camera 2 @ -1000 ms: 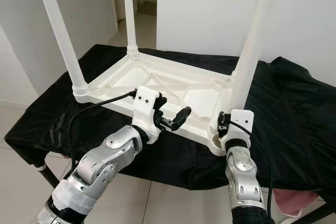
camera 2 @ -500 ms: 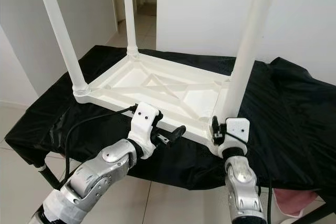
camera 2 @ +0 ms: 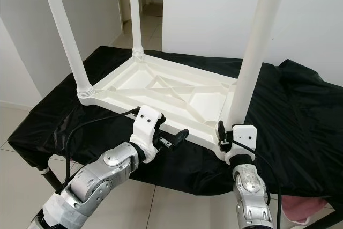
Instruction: Building children table
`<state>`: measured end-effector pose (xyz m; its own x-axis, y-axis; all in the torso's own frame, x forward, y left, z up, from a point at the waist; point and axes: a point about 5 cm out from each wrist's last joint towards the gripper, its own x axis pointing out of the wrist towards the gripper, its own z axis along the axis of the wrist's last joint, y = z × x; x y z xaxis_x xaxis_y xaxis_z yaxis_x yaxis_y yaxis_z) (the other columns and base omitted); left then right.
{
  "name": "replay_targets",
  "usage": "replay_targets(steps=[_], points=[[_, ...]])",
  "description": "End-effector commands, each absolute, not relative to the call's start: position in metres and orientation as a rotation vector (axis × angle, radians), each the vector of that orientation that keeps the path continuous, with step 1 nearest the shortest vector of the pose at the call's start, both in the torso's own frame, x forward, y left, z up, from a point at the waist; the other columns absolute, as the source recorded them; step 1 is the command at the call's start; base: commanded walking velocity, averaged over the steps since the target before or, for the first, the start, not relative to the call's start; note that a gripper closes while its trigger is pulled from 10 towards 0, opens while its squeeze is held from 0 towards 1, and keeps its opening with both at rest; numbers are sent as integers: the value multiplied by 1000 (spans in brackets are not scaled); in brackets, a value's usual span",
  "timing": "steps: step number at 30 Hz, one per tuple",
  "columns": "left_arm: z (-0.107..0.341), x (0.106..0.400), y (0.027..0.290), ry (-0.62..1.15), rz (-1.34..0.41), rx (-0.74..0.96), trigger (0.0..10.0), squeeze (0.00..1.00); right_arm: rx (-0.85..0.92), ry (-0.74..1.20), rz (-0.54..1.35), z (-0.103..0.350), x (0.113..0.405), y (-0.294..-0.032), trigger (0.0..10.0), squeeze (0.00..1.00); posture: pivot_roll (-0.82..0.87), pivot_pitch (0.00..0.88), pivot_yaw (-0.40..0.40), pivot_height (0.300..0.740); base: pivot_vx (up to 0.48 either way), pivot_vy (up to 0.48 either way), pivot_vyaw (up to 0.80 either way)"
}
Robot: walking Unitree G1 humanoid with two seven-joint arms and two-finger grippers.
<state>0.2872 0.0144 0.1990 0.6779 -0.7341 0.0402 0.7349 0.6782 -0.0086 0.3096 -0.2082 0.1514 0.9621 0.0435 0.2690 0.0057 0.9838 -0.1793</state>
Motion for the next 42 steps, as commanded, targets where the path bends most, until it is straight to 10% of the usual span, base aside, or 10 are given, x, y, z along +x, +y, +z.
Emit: replay_targets(steps=[1, 42], points=[[202, 277, 5, -38, -1048, -3, 10000, 0, -179, -173, 52, 131, 308, -206, 10000, 0, -19, 98, 12, 740, 0, 0, 0], [213, 281, 12, -59, -999, -6, 10000, 0, 112, 67, 54, 101, 312, -191, 10000, 0, 3, 131, 6, 740, 0, 0, 0]])
